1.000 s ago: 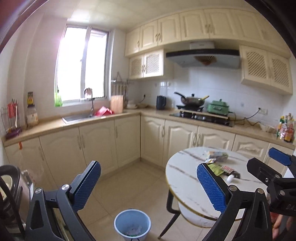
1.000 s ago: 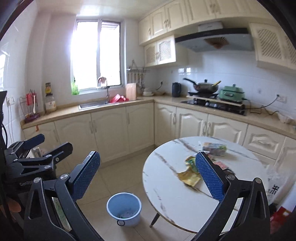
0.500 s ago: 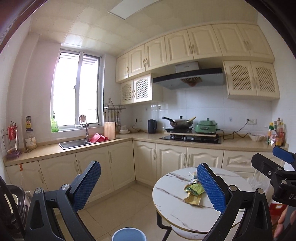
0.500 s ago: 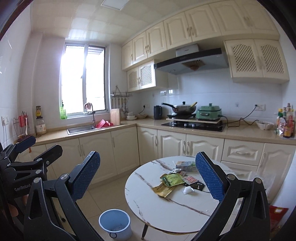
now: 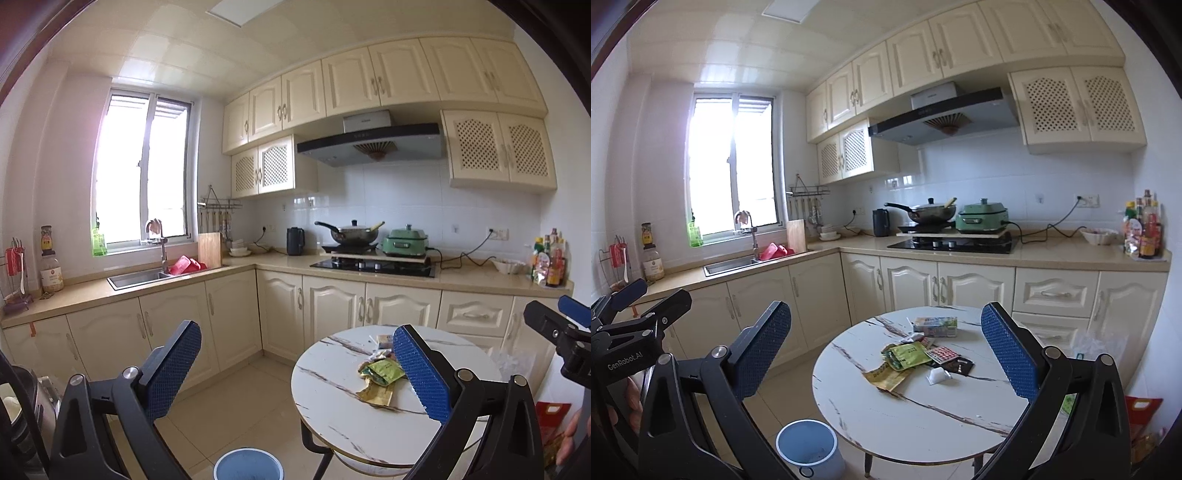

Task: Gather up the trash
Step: 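Grasp the white foam block with the right tool while the left tool grasps the gold bag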

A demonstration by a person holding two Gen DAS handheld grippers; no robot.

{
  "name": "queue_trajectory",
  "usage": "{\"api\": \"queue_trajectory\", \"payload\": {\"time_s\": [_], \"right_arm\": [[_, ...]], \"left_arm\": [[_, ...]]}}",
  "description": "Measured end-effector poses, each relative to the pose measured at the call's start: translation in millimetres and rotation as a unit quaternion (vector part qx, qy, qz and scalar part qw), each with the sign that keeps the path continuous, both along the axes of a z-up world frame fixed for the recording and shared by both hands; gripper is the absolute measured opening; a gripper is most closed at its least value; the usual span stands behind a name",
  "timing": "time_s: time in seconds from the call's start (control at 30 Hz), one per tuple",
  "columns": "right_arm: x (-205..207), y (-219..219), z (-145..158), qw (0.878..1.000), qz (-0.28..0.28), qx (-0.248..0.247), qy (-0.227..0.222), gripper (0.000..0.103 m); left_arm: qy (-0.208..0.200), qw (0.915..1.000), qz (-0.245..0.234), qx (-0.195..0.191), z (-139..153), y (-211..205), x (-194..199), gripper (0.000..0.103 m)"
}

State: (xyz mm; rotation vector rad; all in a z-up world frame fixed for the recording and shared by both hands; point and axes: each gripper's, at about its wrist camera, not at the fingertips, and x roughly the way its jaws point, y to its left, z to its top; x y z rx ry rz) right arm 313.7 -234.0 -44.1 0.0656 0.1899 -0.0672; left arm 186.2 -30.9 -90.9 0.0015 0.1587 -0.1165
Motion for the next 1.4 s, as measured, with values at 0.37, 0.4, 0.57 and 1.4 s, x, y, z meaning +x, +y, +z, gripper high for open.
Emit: {"api": "queue_trajectory", "payload": {"time_s": [0.37, 0.4, 0.57, 1.4], "right_arm": [[74.2, -75.7, -66.3, 0.992, -0.062, 0.039, 0.103, 0.103], [83.8, -82.1, -75.2, 0.990, -0.067, 0.042, 0.118, 0.103], [137.4, -108.1, -125.4, 0.976, -0.070, 0.056, 0.201, 0.103], [281.2, -111.8, -231.6, 0.934, 0.027, 0.021, 0.354, 0.029]], "left_arm": [[0.133, 0.9897, -0.049, 0.021, -24.5, -43.9, 137.6, 0.102], [0.151, 0.9868, -0.055, 0.023, -30.9, -49.0, 151.9, 0.102], [0.211, 0.9750, -0.058, 0.039, -57.2, -70.8, 209.5, 0.102], [0.339, 0.9315, -0.128, 0.028, -124.8, -118.0, 384.9, 0.102]]}}
